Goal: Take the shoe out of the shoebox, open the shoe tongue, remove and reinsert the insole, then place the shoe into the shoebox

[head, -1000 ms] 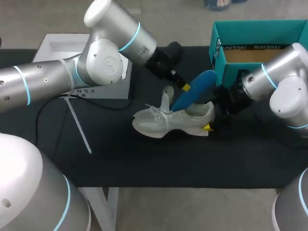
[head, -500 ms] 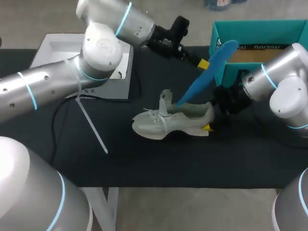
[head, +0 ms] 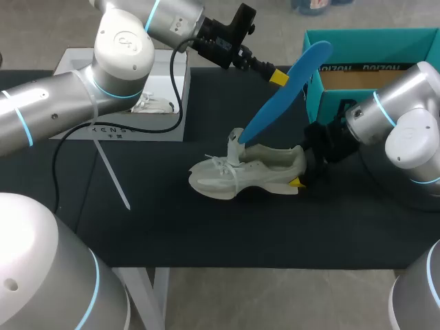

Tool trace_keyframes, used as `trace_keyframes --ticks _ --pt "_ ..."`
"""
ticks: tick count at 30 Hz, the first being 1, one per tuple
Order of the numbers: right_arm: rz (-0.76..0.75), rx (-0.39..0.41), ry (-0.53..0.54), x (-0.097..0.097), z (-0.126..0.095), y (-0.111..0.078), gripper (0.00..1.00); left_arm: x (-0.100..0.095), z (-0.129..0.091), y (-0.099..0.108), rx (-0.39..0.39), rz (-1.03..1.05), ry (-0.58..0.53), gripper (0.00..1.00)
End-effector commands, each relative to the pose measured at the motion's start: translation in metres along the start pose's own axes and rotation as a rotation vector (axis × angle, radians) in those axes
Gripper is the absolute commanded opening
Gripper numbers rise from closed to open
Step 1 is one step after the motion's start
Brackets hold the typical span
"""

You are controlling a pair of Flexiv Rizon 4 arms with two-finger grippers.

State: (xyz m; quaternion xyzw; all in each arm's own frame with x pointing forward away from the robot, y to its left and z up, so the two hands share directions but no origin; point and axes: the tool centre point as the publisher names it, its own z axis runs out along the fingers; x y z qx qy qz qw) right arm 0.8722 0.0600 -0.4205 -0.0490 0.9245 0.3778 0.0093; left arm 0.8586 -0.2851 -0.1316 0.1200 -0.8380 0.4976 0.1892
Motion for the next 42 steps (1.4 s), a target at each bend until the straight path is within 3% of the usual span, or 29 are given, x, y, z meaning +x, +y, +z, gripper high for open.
trace_keyframes --ticks 1,8,16,26,37,42 --pt "0.0 0.002 -0.002 0.0 0.001 0.001 0.0 0.0 0.001 0.001 0.003 0.001 0.001 0.0" --pt "0.0 0.002 -0.002 0.0 0.001 0.001 0.0 0.0 0.001 0.001 0.003 0.001 0.001 0.0" --pt "0.0 0.002 -0.002 0.0 0.001 0.001 0.0 0.071 0.028 -0.025 0.093 0.054 0.092 0.0" --pt "0.0 0.002 -0.002 0.0 0.001 0.001 0.0 0.136 0.039 -0.029 0.195 0.027 0.196 0.0" --pt "0.0 0.002 -0.002 0.0 0.001 0.001 0.0 0.204 0.035 -0.015 0.312 0.044 0.284 0.0" --pt "0.0 0.002 -0.002 0.0 0.001 0.001 0.0 0.226 0.025 -0.007 0.434 0.055 0.344 0.0"
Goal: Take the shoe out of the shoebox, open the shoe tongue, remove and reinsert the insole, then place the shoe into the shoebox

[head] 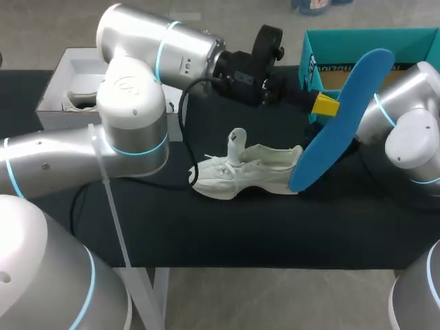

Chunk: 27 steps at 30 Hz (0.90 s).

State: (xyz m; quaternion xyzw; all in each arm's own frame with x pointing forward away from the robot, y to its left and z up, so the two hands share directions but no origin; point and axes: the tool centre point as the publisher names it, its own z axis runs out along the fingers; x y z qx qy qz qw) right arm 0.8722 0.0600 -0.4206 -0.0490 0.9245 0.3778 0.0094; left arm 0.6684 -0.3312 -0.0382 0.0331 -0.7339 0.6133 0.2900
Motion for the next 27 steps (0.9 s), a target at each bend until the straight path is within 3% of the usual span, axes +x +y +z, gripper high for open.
trace_keyframes --ticks 1,9,23,24,25,26,27 --pt "-0.001 0.002 -0.002 0.0 0.001 0.001 0.0 0.023 -0.011 0.012 0.229 0.024 0.035 0.0" --pt "-0.001 0.002 -0.002 0.0 0.001 0.001 0.0 0.059 -0.024 0.018 0.354 0.067 0.061 0.0" --pt "-0.001 0.002 -0.002 0.0 0.001 0.001 0.0 0.118 -0.036 0.015 0.401 0.124 0.068 0.0" --pt "-0.008 0.02 0.001 -0.001 -0.002 0.004 0.09 0.12 -0.037 0.016 0.402 0.124 0.068 0.0" --pt "-0.019 0.042 0.012 -0.001 -0.004 0.007 0.27 0.121 -0.038 0.017 0.403 0.123 0.069 0.0" --pt "-0.024 0.065 0.02 -0.002 -0.005 0.008 0.79 0.123 -0.038 0.018 0.405 0.125 0.073 0.0" --pt "-0.028 0.081 0.021 -0.002 -0.007 0.01 1.0 0.126 -0.039 0.019 0.415 0.13 0.082 0.0"
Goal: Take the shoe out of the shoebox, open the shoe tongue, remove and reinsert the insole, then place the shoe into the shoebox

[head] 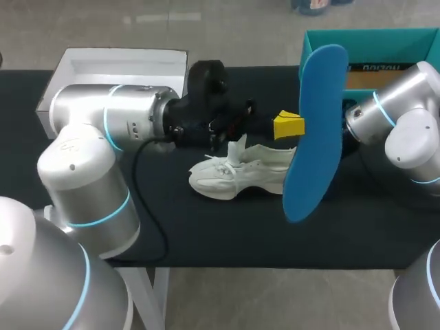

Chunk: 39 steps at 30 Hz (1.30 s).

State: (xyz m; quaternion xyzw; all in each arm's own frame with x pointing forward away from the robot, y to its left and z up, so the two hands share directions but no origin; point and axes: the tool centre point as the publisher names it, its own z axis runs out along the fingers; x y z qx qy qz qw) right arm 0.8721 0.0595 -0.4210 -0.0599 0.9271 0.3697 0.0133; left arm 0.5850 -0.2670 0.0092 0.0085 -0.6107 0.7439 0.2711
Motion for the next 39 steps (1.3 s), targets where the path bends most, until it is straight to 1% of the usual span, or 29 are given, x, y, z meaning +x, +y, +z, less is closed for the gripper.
trace_keyframes --ticks 1,3,5,7,9,10,13,16,17,18,20,22,23,24,25,26,28,29,33,35,39 --pt "-0.004 0.08 0.02 -0.003 -0.009 0.013 1.0 0.019 -0.011 0.006 0.092 0.005 -0.003 0.0" --pt "-0.011 0.125 0.031 -0.002 -0.013 0.015 1.0 0.024 -0.014 0.005 0.094 0.002 -0.006 0.0" --pt "-0.011 0.149 0.036 -0.001 -0.017 0.017 1.0 0.029 -0.018 0.005 0.097 -0.002 -0.006 0.0" --pt "-0.014 0.197 0.045 0.0 -0.021 0.02 1.0 0.033 -0.022 0.005 0.103 -0.018 -0.01 0.0" --pt "-0.013 0.23 0.043 0.001 -0.026 0.023 1.0 0.035 -0.025 0.005 0.114 -0.067 -0.012 0.0" --pt "-0.006 0.254 0.051 0.002 -0.029 0.024 1.0 0.037 -0.026 0.005 0.133 -0.102 -0.014 0.0" --pt "-0.009 0.322 0.067 0.004 -0.035 0.029 1.0 0.04 -0.03 0.006 0.144 -0.171 -0.028 0.0" --pt "-0.022 0.37 0.07 0.005 -0.04 0.035 1.0 0.042 -0.032 0.008 0.139 -0.206 -0.044 0.0" --pt "-0.021 0.384 0.071 0.005 -0.042 0.037 1.0 0.042 -0.032 0.009 0.153 -0.224 -0.036 0.0" --pt "-0.025 0.405 0.076 0.005 -0.044 0.039 1.0 0.043 -0.031 0.009 0.145 -0.228 -0.037 0.0" --pt "-0.025 0.421 0.069 0.005 -0.047 0.044 1.0 0.043 -0.032 0.01 0.145 -0.234 -0.036 0.0" --pt "-0.024 0.444 0.077 0.006 -0.05 0.049 1.0 0.043 -0.036 0.012 0.092 -0.23 -0.071 0.0" --pt "-0.019 0.474 0.077 0.006 -0.052 0.051 1.0 0.043 -0.037 0.014 0.092 -0.24 -0.072 0.0" --pt "-0.016 0.5 0.08 0.007 -0.054 0.053 1.0 0.042 -0.037 0.015 0.094 -0.241 -0.064 0.0" --pt "-0.01 0.509 0.079 0.007 -0.057 0.054 1.0 0.042 -0.037 0.015 0.105 -0.251 -0.052 0.0" --pt "0.001 0.525 0.081 0.008 -0.059 0.056 1.0 0.042 -0.037 0.016 0.099 -0.247 -0.049 0.0" --pt "0.01 0.58 0.073 0.009 -0.064 0.059 1.0 0.042 -0.038 0.017 0.108 -0.247 -0.034 0.0" --pt "0.016 0.588 0.067 0.01 -0.067 0.061 1.0 0.041 -0.039 0.017 0.107 -0.244 -0.03 0.0" --pt "0.057 0.688 0.051 0.012 -0.075 0.066 1.0 0.043 -0.042 0.022 0.146 -0.258 -0.003 0.0" --pt "0.071 0.713 0.035 0.013 -0.08 0.069 1.0 0.044 -0.043 0.024 0.152 -0.251 0.008 0.0" --pt "0.083 0.706 0.011 0.014 -0.083 0.072 1.0 0.045 -0.043 0.024 0.164 -0.254 0.021 0.0"
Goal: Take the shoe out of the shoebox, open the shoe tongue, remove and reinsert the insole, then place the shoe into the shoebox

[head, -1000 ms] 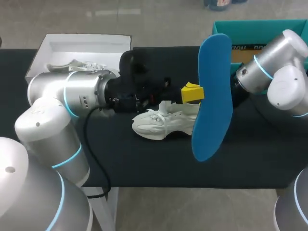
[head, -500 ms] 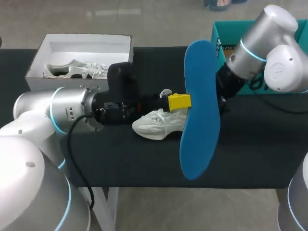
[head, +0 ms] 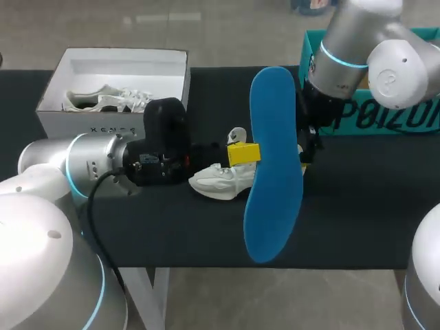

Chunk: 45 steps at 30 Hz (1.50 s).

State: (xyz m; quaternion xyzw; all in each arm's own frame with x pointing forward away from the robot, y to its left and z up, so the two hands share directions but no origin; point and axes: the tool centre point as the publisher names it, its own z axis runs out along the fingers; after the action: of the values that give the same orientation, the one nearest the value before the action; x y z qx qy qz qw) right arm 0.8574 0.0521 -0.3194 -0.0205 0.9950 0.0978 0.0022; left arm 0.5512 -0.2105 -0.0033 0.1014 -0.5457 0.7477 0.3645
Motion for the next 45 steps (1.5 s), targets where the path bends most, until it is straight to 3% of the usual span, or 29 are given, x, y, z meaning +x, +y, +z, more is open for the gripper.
trace_keyframes --ticks 1,14,45 --pt "0.007 0.143 -0.019 0.0067 -0.0061 0.0034 1.0 -0.0031 0.0004 0.0045 0.01 -0.001 0.01 0.0" --pt "0.073 0.167 -0.027 0.0053 -0.0037 0.0095 1.0 -0.003 0.0007 0.0036 0.016 0.002 0.007 0.0" --pt "0.07 0.17 -0.029 0.0039 -0.0045 0.0106 1.0 -0.003 0.0007 0.0036 0.016 0.002 0.007 0.0"
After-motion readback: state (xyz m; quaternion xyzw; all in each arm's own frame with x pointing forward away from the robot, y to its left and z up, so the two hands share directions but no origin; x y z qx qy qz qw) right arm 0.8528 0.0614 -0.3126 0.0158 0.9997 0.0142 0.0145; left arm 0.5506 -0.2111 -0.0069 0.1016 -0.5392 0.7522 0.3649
